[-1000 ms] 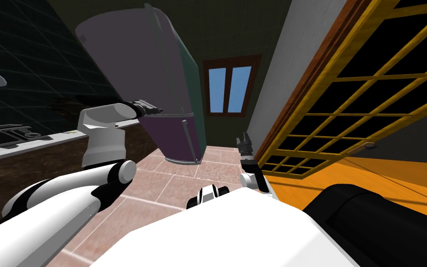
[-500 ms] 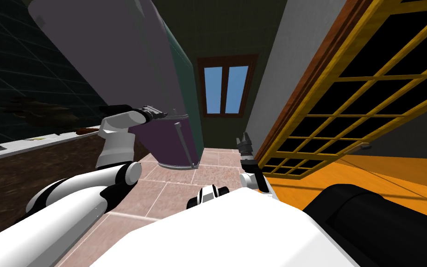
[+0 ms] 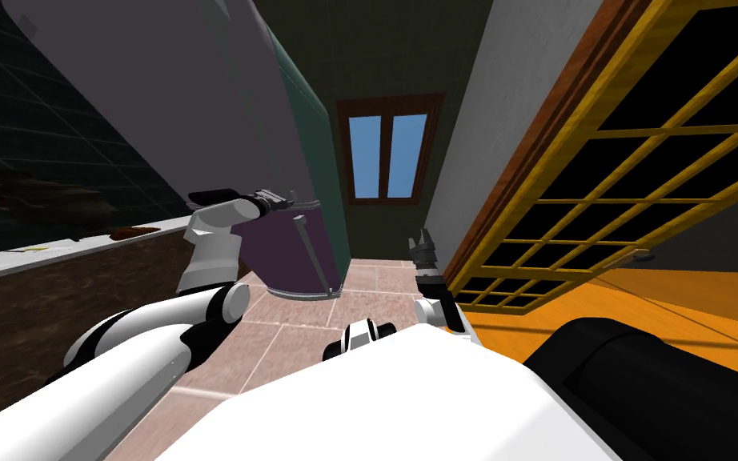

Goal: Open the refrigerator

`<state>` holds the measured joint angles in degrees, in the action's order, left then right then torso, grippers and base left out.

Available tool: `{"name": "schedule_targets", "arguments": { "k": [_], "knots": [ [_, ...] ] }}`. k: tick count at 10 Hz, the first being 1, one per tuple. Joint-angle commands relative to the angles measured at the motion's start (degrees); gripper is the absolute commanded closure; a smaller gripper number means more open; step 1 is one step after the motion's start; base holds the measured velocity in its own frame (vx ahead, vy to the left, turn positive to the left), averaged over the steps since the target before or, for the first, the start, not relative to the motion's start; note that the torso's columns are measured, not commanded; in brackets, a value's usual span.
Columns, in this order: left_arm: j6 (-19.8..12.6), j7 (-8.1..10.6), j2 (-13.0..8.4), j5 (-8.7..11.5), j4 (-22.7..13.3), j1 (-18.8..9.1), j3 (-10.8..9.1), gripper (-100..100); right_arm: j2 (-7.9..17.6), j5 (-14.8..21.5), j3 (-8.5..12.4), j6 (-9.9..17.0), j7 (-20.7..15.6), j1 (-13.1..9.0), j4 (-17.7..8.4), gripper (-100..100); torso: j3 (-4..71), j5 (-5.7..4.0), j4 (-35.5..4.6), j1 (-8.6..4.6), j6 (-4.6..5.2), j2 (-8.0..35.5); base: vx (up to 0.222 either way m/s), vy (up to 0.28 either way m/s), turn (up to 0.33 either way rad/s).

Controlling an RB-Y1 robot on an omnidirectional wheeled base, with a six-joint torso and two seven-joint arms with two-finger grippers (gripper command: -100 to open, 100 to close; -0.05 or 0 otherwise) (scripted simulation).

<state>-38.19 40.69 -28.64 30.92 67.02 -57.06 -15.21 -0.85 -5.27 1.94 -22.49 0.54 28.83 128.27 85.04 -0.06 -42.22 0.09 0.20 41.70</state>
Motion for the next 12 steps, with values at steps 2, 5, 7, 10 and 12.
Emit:
{"name": "schedule_targets", "arguments": {
  "k": [2, 5, 7, 10, 12],
  "knots": [
    [-1.43, -0.62, 1.14, 2.48, 1.96, 0.35, 1.35, 100, 0.02, 0.00, 0.01, 0.00, 0.00, -0.02, 0.00, 0, -0.30, 0.19, -0.18, 0.63, -0.27, 0.44, -0.177, 0.224, -0.080],
    [-2.66, -1.23, 2.06, 4.90, 3.96, 0.54, 2.54, 100, 0.04, 0.00, 0.03, 0.01, 0.00, -0.02, -0.01, 0, -0.51, 0.12, -0.09, 0.11, -0.22, 0.66, -0.178, 0.317, -0.038],
    [-3.27, -1.54, 2.52, 6.11, 4.96, 0.63, 3.14, 100, 0.03, 0.00, 0.02, 0.01, 0.00, -0.02, -0.01, 0, -0.40, -0.02, -0.04, -0.39, -0.19, 0.47, -0.147, 0.261, -0.037],
    [-4.49, -2.16, 3.44, 8.53, 6.97, 0.82, 4.33, 100, 0.03, 0.00, 0.02, 0.01, 0.00, -0.02, -0.01, 0, -0.46, 0.09, -0.06, -0.11, -0.21, 0.57, -0.160, 0.300, -0.051],
    [-5.10, -2.47, 3.90, 9.74, 7.97, 0.92, 4.92, 100, 0.03, 0.00, 0.03, 0.00, 0.00, -0.02, -0.01, 0, -0.52, 0.10, -0.09, 0.10, -0.20, 0.66, -0.167, 0.315, -0.058]
  ]
}}
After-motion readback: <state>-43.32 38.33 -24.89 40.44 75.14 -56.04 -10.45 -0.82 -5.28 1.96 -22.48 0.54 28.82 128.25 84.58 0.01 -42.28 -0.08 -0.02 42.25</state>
